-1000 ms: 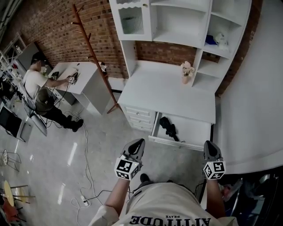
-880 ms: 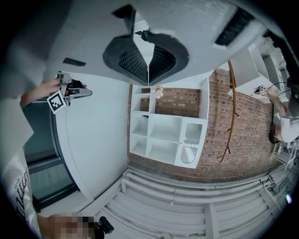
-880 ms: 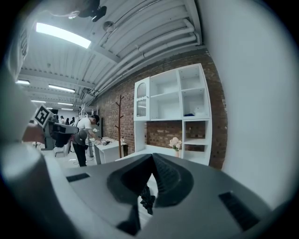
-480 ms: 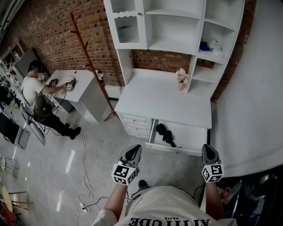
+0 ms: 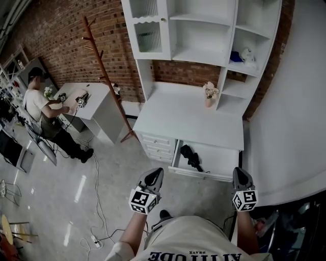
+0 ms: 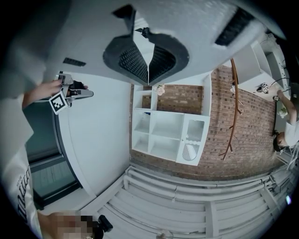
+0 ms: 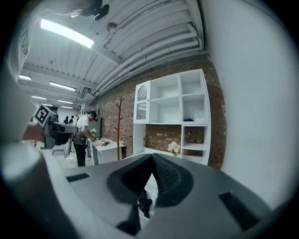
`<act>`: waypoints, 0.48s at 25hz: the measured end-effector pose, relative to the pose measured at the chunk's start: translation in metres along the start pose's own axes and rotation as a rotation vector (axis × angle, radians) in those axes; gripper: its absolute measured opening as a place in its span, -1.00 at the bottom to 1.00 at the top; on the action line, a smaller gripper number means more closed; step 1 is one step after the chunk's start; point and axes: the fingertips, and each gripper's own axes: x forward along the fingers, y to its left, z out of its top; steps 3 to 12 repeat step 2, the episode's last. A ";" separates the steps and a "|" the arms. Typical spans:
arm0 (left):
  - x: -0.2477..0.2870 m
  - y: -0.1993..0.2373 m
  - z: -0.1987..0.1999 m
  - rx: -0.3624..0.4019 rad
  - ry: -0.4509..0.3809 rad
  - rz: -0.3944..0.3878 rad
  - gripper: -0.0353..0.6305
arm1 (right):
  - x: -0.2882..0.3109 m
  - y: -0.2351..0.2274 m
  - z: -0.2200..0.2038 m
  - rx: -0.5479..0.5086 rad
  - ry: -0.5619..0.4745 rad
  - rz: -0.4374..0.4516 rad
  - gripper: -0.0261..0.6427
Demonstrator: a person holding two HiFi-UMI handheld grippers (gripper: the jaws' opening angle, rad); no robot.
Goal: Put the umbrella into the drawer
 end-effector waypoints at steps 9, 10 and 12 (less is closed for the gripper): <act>-0.002 0.001 0.001 -0.001 0.001 -0.001 -0.81 | 0.000 0.003 0.002 0.000 -0.003 0.001 -0.83; -0.002 0.001 0.001 -0.001 0.001 -0.001 -0.81 | 0.000 0.003 0.002 0.000 -0.003 0.001 -0.83; -0.002 0.001 0.001 -0.001 0.001 -0.001 -0.81 | 0.000 0.003 0.002 0.000 -0.003 0.001 -0.83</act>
